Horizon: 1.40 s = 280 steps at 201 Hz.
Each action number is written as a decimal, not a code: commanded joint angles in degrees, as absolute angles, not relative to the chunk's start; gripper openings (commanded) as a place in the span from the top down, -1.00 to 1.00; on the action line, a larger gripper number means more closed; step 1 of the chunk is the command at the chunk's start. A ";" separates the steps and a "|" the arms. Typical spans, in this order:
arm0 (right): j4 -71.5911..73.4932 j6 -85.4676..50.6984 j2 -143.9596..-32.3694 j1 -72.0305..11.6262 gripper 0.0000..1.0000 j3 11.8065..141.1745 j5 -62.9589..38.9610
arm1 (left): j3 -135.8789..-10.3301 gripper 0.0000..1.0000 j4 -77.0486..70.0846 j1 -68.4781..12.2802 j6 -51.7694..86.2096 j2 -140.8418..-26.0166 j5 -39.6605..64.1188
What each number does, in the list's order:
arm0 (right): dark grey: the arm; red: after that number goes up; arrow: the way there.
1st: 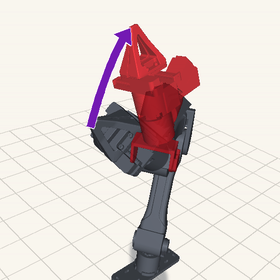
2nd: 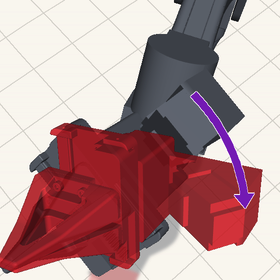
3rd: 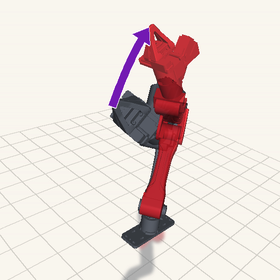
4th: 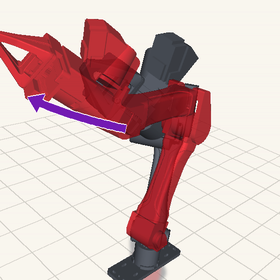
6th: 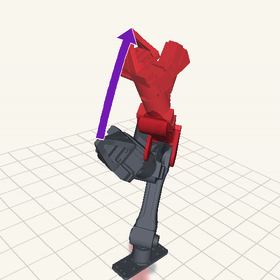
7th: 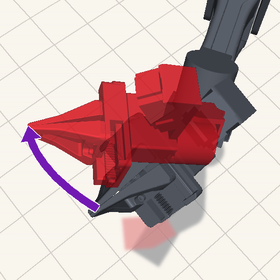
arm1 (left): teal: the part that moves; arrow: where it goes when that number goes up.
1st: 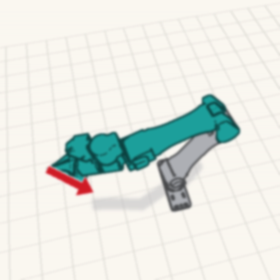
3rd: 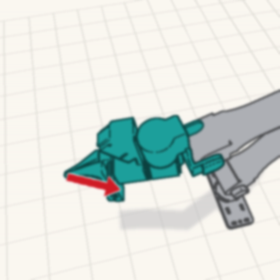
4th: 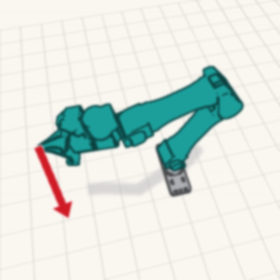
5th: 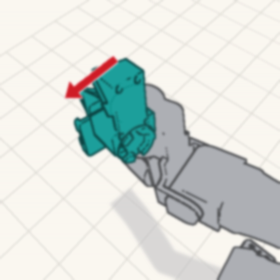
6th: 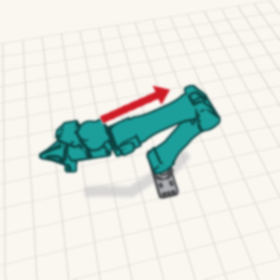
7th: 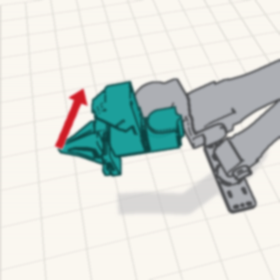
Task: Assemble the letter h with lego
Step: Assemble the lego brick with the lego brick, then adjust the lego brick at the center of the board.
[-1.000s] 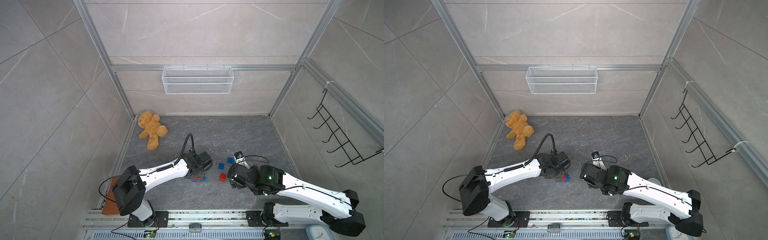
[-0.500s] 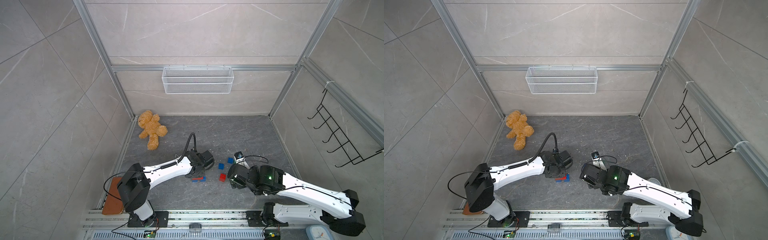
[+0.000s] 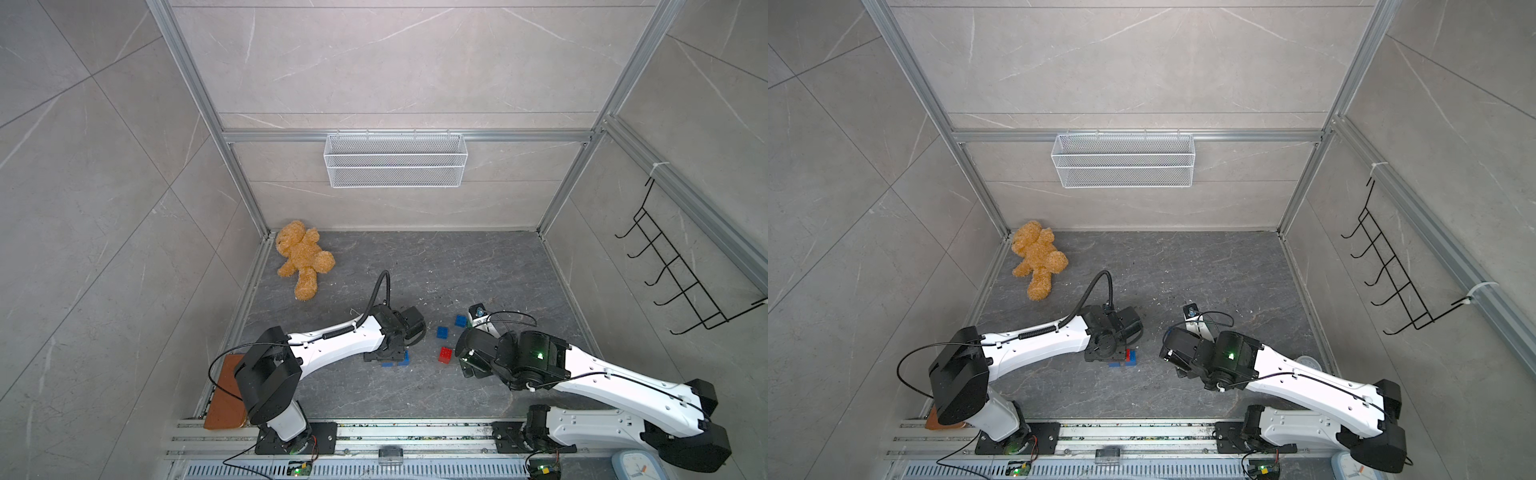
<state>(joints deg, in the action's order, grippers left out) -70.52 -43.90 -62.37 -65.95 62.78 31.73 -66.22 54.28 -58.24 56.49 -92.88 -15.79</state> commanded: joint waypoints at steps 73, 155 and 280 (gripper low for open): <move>-72.00 -44.82 -61.88 -66.34 -1.00 62.58 33.40 | -56.40 -0.71 41.53 -63.86 57.89 -77.75 -23.12; -72.08 -44.98 -61.87 -66.49 -1.00 62.54 33.49 | -49.28 -0.59 36.61 -75.15 69.95 -77.10 -37.88; -72.19 -45.26 -63.24 -66.80 -1.00 62.47 33.82 | -44.96 -0.19 29.32 -74.91 70.31 -76.99 -41.48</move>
